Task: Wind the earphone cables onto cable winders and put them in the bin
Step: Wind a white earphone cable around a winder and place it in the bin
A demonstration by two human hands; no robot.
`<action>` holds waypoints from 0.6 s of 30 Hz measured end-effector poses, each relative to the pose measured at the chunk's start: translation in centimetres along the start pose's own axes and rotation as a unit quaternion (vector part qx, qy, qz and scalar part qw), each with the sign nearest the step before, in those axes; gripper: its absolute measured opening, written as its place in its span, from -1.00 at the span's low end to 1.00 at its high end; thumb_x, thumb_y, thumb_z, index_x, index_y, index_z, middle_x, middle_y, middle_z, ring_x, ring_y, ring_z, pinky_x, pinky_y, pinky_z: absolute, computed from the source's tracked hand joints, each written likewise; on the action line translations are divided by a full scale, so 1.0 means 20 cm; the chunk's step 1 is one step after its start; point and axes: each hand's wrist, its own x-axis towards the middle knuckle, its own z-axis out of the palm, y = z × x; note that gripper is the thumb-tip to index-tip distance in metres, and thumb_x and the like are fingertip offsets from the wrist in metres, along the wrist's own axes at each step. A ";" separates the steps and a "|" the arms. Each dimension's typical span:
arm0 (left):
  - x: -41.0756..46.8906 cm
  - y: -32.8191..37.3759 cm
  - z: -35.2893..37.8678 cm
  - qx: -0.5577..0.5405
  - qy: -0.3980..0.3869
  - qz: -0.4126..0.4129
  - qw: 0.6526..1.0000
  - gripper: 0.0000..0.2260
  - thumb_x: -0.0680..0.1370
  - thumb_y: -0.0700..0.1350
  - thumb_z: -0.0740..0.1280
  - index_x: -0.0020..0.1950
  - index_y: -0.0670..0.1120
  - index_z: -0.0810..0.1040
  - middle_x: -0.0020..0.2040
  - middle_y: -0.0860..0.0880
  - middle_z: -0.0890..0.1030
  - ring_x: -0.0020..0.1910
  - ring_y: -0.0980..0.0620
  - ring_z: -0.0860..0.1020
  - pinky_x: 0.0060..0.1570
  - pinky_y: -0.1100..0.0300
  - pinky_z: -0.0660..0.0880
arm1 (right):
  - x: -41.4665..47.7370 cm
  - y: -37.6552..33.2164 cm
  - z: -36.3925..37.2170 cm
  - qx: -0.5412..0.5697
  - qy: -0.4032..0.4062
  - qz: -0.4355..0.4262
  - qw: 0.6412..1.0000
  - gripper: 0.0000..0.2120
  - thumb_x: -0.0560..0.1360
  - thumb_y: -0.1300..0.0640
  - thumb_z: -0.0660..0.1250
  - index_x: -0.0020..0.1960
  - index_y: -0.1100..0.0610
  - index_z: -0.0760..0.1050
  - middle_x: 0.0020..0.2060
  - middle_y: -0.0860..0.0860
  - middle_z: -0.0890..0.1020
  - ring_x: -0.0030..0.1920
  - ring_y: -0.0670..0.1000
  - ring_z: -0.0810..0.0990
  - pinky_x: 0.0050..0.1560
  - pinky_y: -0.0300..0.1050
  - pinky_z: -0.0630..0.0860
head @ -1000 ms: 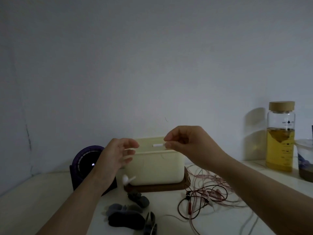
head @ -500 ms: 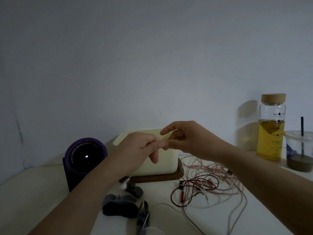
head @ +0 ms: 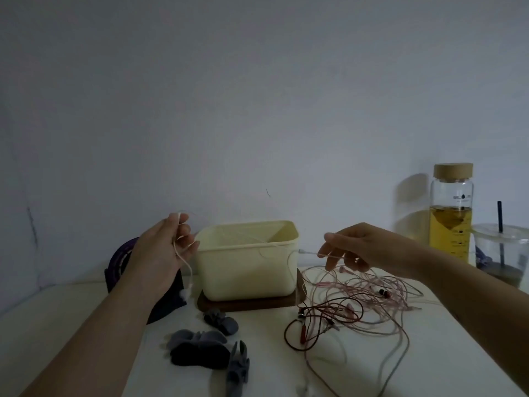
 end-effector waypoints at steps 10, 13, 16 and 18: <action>0.04 -0.04 -0.12 0.052 0.037 -0.021 0.998 -0.79 0.66 -0.10 0.17 -0.09 -0.10 0.53 -0.39 0.06 0.51 -0.34 0.11 0.49 -0.12 0.18 0.50 | 0.04 -0.14 -0.03 -0.122 0.065 -0.061 0.988 -0.90 0.52 0.07 0.35 -0.09 0.00 0.65 -0.32 -0.12 0.68 -0.45 -0.16 0.36 -0.43 -0.33 0.29; 0.08 -0.07 -0.10 0.172 0.046 -0.044 0.983 -0.80 0.62 -0.17 0.21 -0.12 -0.12 0.59 -0.33 -0.06 0.52 -0.34 0.05 0.48 -0.20 0.17 0.51 | 0.05 -0.18 -0.02 -0.133 0.102 -0.108 0.980 -0.89 0.52 0.08 0.34 -0.12 -0.04 0.63 -0.33 -0.13 0.68 -0.44 -0.08 0.34 -0.43 -0.30 0.26; 0.05 -0.09 -0.04 0.334 -0.025 -0.043 0.941 -0.80 0.60 -0.14 0.24 -0.14 -0.08 0.62 -0.25 -0.09 0.54 -0.30 0.04 0.50 -0.21 0.18 0.40 | 0.07 -0.25 -0.01 -0.152 0.128 -0.148 0.969 -0.90 0.53 0.11 0.33 -0.06 0.03 0.64 -0.31 -0.08 0.67 -0.58 -0.18 0.30 -0.53 -0.41 0.21; -0.02 -0.08 0.04 0.409 -0.071 -0.012 0.910 -0.82 0.62 -0.03 0.21 0.00 -0.02 0.59 -0.08 0.02 0.59 -0.07 0.08 0.54 -0.15 0.23 0.37 | 0.08 -0.29 -0.01 -0.172 0.124 -0.160 0.964 -0.89 0.54 0.11 0.33 -0.04 0.06 0.64 -0.29 -0.09 0.67 -0.58 -0.19 0.31 -0.54 -0.41 0.22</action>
